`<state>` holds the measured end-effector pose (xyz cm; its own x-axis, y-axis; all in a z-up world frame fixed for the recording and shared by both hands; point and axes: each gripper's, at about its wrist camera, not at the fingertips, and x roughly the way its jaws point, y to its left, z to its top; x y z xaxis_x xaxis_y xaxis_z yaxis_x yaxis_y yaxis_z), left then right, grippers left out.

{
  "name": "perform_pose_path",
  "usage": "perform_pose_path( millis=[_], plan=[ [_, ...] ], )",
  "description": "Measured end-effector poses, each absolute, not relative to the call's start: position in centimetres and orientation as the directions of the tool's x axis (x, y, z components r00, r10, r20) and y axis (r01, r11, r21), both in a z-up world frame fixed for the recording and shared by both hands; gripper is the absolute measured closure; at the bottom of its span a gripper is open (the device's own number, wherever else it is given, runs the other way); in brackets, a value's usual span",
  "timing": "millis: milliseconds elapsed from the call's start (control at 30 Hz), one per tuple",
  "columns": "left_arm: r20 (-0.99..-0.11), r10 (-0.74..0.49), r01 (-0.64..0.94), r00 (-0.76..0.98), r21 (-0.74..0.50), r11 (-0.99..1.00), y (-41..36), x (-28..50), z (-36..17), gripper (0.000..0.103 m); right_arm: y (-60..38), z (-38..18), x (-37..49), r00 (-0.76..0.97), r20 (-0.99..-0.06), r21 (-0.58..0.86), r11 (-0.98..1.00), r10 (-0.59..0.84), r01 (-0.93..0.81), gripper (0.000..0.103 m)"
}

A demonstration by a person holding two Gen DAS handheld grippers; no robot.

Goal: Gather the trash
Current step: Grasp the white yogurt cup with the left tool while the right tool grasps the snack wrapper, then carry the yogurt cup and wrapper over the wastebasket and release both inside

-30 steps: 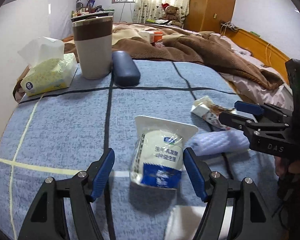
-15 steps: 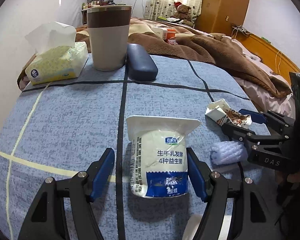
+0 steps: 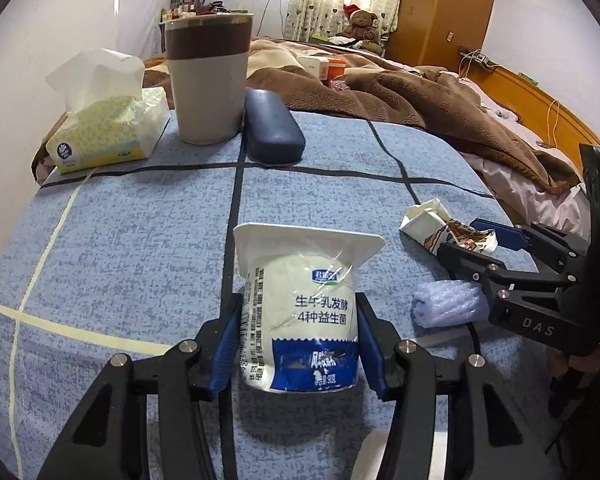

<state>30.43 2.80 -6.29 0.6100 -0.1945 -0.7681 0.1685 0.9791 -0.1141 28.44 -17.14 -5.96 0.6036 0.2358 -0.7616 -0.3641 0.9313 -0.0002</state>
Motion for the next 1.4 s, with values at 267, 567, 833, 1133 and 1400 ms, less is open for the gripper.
perform_pose_path(
  millis=[267,567,833,1133,1400],
  plan=[
    [-0.750,-0.202,0.165,0.629,-0.126,0.978,2.9,29.7,-5.4,0.048,-17.9,-4.8,27.7,0.648,-0.726,0.012,0.945,0.232,-0.326,0.044],
    [-0.716,-0.227,0.186,0.660,-0.137,0.973,1.9,27.5,-3.3,0.048,-18.9,-2.6,25.3,0.689,-0.681,0.037,0.952,0.247,-0.304,0.044],
    [-0.681,-0.250,0.225,0.688,-0.128,0.966,0.4,24.8,-1.1,0.048,-20.5,-1.0,22.3,0.718,-0.652,0.061,0.960,0.246,-0.273,0.044],
    [-0.639,-0.286,0.284,0.714,-0.109,0.953,-2.2,21.2,1.0,0.048,-23.3,0.7,18.0,0.766,-0.606,0.073,0.975,0.212,-0.211,0.044],
    [-0.606,-0.337,0.355,0.720,-0.095,0.930,-5.0,18.3,2.3,0.048,-25.7,2.0,14.6,0.807,-0.567,0.084,0.986,0.167,-0.145,0.044]
  ],
)
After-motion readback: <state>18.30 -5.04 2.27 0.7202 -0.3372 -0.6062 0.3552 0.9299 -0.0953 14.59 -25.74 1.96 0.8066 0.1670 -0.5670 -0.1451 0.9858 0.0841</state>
